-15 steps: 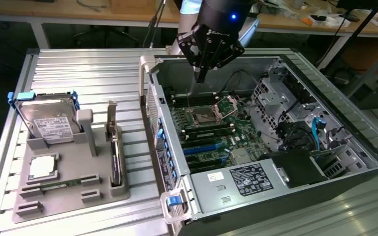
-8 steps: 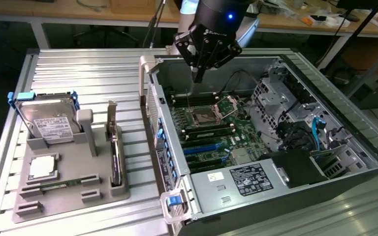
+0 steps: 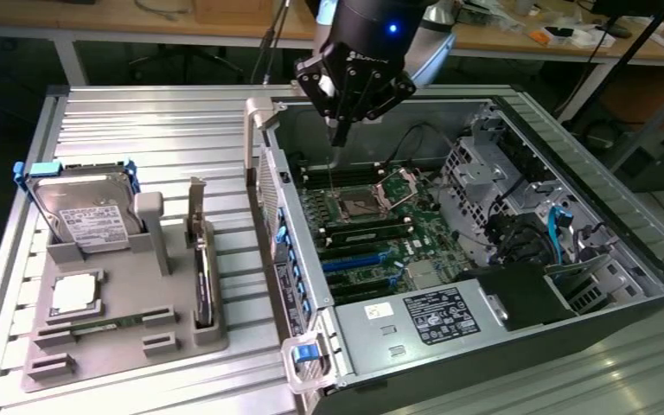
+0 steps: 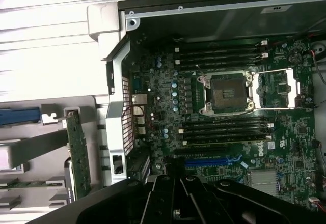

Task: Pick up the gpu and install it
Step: 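Reach for the gpu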

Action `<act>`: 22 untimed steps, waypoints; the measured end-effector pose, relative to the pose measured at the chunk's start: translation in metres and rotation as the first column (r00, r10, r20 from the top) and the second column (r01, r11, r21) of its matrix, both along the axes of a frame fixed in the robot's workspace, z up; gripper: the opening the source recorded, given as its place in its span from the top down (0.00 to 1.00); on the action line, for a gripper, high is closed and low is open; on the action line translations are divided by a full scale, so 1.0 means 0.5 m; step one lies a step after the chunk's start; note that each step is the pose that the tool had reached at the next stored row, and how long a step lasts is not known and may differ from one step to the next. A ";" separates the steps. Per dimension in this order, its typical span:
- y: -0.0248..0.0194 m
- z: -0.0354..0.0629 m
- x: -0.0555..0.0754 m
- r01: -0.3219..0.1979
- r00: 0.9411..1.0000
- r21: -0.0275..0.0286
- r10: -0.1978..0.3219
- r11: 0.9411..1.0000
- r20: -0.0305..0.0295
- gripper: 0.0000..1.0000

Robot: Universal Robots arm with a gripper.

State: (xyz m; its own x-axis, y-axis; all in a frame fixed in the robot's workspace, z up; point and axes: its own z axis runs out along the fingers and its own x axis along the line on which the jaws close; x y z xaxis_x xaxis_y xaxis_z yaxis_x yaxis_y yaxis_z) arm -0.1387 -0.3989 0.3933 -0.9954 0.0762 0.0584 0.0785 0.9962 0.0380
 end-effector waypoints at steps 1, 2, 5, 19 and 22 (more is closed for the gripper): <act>0.0000 0.000 -0.002 0.000 1.000 0.000 0.000 1.000 0.000 0.89; 0.0000 0.000 -0.003 0.000 1.000 0.000 0.000 1.000 0.000 0.89; 0.0000 0.000 -0.008 0.000 1.000 0.000 0.000 1.000 0.000 0.89; 0.0000 0.000 -0.018 0.000 1.000 0.000 0.000 1.000 0.000 0.89; 0.0000 0.000 -0.021 0.000 1.000 0.000 0.000 1.000 0.000 0.89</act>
